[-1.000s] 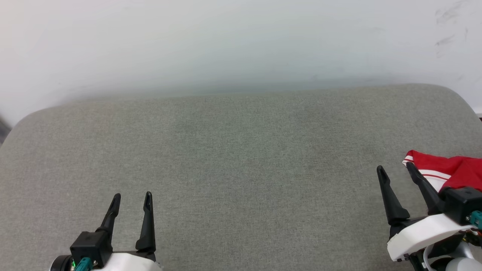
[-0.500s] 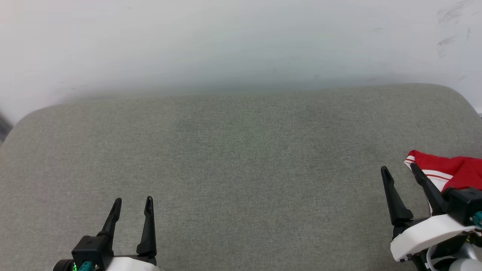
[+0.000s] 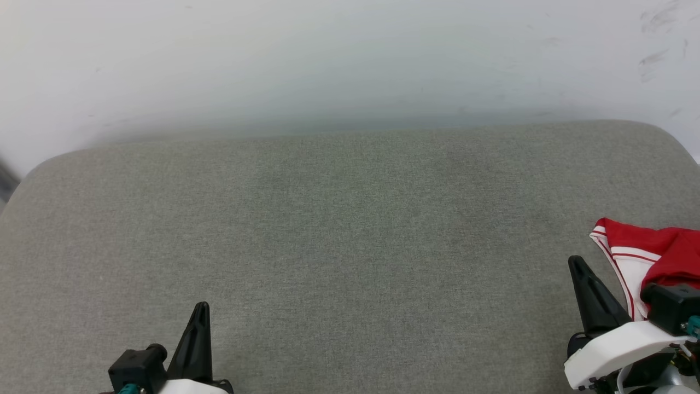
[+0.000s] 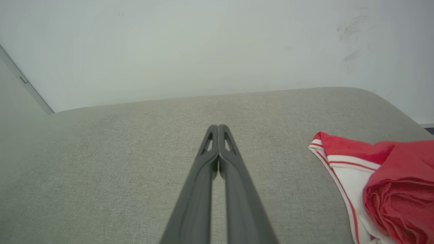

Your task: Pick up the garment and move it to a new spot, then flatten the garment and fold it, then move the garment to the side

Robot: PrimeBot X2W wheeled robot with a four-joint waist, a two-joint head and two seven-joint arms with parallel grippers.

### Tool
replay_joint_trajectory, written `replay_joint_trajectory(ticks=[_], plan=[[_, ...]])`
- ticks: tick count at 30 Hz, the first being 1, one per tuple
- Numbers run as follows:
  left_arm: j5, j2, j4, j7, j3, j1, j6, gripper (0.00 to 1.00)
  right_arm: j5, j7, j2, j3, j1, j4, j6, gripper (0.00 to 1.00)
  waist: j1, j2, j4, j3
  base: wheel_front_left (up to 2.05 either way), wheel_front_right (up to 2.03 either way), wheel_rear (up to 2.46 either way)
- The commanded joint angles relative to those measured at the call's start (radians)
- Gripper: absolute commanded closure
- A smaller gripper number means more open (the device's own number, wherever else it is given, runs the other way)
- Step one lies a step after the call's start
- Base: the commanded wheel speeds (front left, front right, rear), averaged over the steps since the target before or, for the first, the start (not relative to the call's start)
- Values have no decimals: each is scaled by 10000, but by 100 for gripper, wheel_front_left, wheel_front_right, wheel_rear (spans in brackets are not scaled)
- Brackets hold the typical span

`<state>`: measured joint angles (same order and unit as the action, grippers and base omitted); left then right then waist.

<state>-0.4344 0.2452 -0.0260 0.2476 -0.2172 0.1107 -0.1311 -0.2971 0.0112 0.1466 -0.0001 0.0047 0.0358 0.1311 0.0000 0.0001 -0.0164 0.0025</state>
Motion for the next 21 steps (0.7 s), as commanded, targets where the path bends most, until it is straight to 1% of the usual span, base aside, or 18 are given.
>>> replay_joint_trajectory(ticks=[1,21], plan=[[-264,34,117,-43,118,-180,57,100,-310,47,17,-68,-187,-103,0,100,0,-1,2,-1,0,0,0],[-3418,-338,-561,-839,779,-767,741,100,-3655,294,-238,-343,-455,439,-1,100,0,-1,29,-1,0,0,0]])
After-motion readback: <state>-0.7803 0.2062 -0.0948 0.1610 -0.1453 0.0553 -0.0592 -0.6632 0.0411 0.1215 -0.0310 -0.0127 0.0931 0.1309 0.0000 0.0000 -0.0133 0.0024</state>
